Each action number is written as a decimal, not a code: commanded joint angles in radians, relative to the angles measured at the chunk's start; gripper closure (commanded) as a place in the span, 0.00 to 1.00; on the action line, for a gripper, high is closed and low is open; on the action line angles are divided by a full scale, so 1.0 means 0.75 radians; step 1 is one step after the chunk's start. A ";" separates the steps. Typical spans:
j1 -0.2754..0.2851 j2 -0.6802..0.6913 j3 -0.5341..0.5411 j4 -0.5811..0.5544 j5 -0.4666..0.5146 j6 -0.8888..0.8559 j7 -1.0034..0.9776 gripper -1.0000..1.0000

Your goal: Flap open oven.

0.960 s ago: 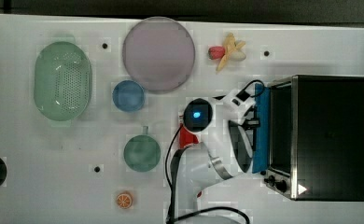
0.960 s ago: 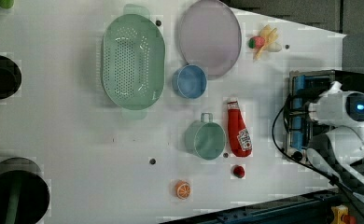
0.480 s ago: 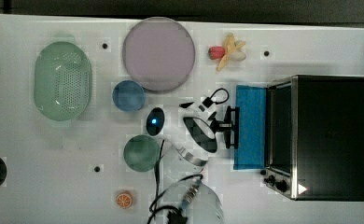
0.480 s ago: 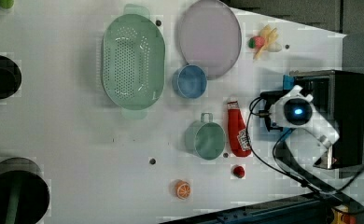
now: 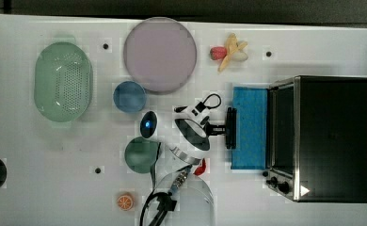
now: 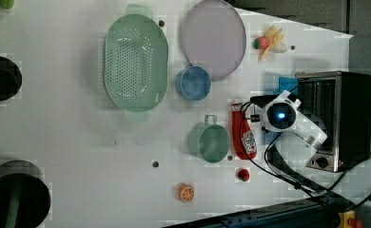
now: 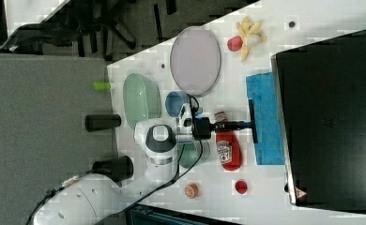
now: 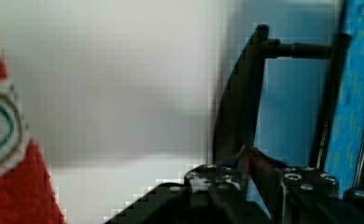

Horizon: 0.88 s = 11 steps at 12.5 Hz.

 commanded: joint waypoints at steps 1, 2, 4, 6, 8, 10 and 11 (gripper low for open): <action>-0.026 -0.146 0.006 0.019 0.094 0.058 0.076 0.82; -0.031 -0.206 0.006 0.019 0.201 0.059 0.076 0.82; -0.033 -0.328 0.007 0.018 0.469 0.048 0.076 0.82; -0.033 -0.438 0.010 0.018 0.679 0.017 0.076 0.82; -0.032 -0.541 0.010 0.019 0.825 -0.041 0.076 0.82; -0.033 -0.652 0.009 0.022 0.988 -0.140 0.076 0.82; -0.033 -0.714 0.007 0.026 1.087 -0.208 0.076 0.82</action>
